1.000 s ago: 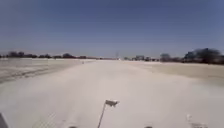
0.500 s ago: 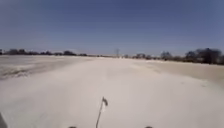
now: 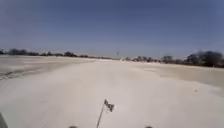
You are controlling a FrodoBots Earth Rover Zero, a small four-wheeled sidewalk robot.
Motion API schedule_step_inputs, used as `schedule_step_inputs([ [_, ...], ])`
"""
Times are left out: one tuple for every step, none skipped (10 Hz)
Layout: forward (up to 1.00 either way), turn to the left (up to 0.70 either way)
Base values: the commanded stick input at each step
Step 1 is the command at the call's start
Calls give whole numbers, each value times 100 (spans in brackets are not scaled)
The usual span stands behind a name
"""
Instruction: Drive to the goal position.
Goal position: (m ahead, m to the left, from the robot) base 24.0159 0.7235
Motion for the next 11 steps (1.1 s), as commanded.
schedule_step_inputs([
  [70,0],
  [70,0],
  [70,0],
  [70,0],
  [70,0],
  [70,0],
  [70,0],
  [70,0],
  [70,0],
  [70,0],
  [70,0],
])
